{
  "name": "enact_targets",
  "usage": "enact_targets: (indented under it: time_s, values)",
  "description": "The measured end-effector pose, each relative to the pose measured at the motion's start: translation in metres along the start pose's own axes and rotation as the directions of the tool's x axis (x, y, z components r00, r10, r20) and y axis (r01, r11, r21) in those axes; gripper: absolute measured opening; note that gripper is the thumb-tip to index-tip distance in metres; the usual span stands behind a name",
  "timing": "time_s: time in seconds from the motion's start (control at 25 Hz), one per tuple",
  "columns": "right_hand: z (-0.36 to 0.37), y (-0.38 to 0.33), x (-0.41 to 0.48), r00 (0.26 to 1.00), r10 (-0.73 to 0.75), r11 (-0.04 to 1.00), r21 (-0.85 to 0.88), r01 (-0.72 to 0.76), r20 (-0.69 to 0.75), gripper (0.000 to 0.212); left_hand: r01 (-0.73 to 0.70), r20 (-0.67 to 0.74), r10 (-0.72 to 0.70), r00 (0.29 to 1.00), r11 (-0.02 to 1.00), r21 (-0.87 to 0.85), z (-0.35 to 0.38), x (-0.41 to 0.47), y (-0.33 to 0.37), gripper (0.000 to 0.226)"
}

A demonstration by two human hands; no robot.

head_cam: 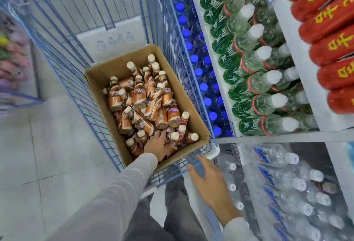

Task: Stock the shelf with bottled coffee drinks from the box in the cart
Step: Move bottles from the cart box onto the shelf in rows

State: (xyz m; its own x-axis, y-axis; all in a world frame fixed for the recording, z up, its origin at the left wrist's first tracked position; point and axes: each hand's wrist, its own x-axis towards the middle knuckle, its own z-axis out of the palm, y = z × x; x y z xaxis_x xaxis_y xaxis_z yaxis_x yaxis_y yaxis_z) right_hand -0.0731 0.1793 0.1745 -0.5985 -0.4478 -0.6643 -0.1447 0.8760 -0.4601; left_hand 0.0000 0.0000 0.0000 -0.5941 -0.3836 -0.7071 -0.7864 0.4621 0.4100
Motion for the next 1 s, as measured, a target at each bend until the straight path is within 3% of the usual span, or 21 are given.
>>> enact_targets:
  time_s: [0.2,0.36,0.48,0.6,0.72,0.8,0.88,1.0]
  values:
    - [-0.014,0.008,0.038,0.998,0.027,1.0,0.001,-0.027,0.058,0.055,0.147,-0.038,-0.147,0.988,0.989,0.019,0.011,0.022,0.003,0.073]
    - [-0.021,-0.018,0.062,0.994,-0.021,1.0,-0.004,0.022,0.107,0.057,0.118,-0.088,-0.155,0.984,0.937,-0.33,-0.009,0.0,-0.004,0.071]
    - [-0.016,-0.048,0.09,0.991,-0.076,0.997,-0.013,0.078,0.109,0.051,0.088,-0.168,-0.269,0.948,0.733,-0.674,-0.038,-0.034,-0.011,0.074]
    - [0.006,-0.076,0.129,0.988,-0.077,0.997,0.035,0.073,0.137,0.045,0.07,-0.115,-0.414,0.903,0.405,-0.911,-0.068,-0.071,-0.02,0.079]
    - [0.039,-0.108,0.179,0.977,-0.05,0.988,0.155,0.018,0.209,0.053,-0.05,-0.068,-0.415,0.907,0.055,-0.997,-0.086,-0.096,-0.029,0.044]
    - [0.064,-0.128,0.211,0.97,0.018,0.969,0.236,-0.077,0.244,0.07,-0.122,-0.051,-0.441,0.896,-0.135,-0.983,-0.095,-0.109,-0.032,0.041]
    - [0.089,-0.146,0.235,0.951,0.149,0.916,0.325,-0.235,0.27,0.091,-0.159,-0.03,-0.467,0.884,-0.239,-0.958,-0.093,-0.118,-0.038,0.048]
    - [0.122,-0.154,0.256,0.938,0.3,0.879,0.333,-0.342,0.172,0.1,-0.134,0.001,-0.521,0.854,-0.222,-0.966,-0.086,-0.131,-0.048,0.045]
